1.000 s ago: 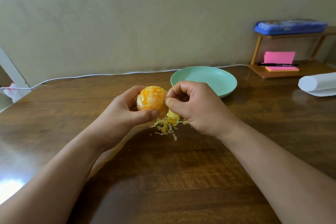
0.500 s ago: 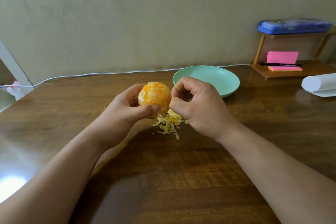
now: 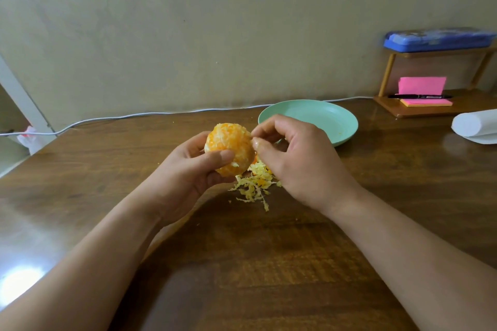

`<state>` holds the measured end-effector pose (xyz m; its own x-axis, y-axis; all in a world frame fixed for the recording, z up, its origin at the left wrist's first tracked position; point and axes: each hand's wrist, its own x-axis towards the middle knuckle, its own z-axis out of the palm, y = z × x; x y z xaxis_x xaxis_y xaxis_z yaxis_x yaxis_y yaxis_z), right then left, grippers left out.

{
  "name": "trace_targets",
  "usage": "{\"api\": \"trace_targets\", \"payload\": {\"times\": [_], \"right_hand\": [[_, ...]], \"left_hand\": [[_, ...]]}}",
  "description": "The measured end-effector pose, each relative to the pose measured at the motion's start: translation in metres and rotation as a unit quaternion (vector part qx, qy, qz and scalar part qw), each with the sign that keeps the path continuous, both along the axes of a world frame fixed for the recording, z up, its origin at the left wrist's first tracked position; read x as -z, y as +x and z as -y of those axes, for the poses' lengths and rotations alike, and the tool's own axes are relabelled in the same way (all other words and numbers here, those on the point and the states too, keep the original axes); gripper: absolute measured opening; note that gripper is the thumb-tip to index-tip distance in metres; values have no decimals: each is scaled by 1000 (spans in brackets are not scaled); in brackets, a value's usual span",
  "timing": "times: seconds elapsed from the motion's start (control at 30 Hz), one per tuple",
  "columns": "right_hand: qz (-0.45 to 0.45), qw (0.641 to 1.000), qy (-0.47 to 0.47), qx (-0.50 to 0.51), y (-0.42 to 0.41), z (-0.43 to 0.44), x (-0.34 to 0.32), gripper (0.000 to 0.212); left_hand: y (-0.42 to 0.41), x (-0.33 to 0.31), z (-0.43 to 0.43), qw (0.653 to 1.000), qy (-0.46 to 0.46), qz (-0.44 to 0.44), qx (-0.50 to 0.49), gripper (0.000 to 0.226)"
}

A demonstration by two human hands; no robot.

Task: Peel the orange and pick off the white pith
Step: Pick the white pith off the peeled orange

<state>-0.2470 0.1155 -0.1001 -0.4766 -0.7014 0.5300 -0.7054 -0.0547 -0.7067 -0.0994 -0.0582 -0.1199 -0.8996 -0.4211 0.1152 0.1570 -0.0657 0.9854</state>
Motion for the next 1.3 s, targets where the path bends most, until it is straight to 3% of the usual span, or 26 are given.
{"api": "trace_targets", "payload": {"times": [0.1, 0.27, 0.37, 0.53, 0.73, 0.9, 1.1, 1.3], "right_hand": [[23, 1000, 10, 18, -4, 1, 2, 21], [-8, 997, 70, 10, -8, 1, 6, 30], [-27, 998, 52, 6, -6, 1, 8, 21], [-19, 999, 26, 16, -5, 2, 7, 10], [-52, 997, 58, 25, -6, 2, 7, 19], [-135, 986, 89, 40, -5, 2, 7, 18], [-195, 978, 51, 60, -2, 5, 13, 18], [-196, 977, 6, 77, -5, 7, 14, 11]], "left_hand": [[0, -1, -3, 999, 50, -19, 4, 51], [2, -4, 3, 990, 135, -32, -1, 61], [2, -3, 4, 990, 141, -25, 8, 67], [1, -1, 2, 994, 112, -17, 8, 47], [-1, -1, 0, 999, 43, 9, -13, 60], [0, -1, 2, 999, 6, 38, -24, 80], [-1, -1, 0, 999, -13, 36, -36, 79], [-2, 0, 0, 1000, -8, 14, -23, 77]]}}
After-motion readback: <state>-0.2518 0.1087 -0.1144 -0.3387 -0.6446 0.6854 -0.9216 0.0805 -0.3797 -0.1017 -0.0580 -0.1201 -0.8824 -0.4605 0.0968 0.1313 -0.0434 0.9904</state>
